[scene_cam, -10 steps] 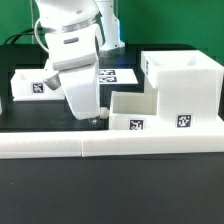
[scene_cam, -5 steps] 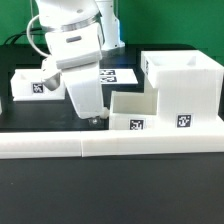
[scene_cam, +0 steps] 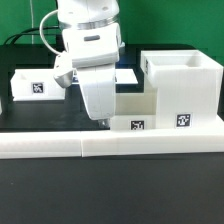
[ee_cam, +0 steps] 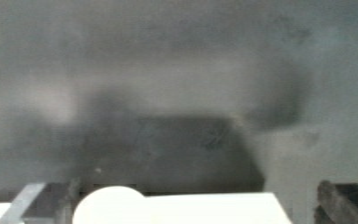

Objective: Assemble drawer

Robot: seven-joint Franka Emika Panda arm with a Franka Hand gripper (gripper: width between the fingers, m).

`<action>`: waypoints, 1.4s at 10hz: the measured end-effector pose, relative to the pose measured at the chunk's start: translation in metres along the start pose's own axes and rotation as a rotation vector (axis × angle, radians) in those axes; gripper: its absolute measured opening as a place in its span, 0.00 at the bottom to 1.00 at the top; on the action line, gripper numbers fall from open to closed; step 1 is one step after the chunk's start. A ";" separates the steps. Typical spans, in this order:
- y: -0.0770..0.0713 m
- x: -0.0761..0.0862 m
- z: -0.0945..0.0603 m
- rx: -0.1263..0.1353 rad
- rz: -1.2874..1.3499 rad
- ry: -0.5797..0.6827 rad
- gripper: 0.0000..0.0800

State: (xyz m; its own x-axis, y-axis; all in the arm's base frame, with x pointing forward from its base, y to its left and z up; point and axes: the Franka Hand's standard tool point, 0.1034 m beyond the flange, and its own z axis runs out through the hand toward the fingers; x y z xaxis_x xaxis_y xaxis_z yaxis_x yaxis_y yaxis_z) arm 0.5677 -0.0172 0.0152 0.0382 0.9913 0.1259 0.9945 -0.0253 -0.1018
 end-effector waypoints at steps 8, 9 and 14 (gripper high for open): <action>0.009 0.047 0.003 -0.004 -0.062 0.019 0.81; 0.013 0.052 0.002 -0.009 -0.071 0.020 0.81; 0.000 0.030 -0.006 -0.020 0.077 -0.002 0.81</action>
Offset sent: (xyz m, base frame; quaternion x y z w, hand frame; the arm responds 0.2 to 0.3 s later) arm 0.0094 0.0163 0.0107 -0.0115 0.0087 -0.0557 0.9983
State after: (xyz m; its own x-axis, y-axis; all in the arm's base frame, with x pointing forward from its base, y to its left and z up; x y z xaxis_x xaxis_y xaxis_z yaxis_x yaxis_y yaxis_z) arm 0.5691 0.0115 0.0250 0.1147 0.9865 0.1167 0.9903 -0.1043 -0.0919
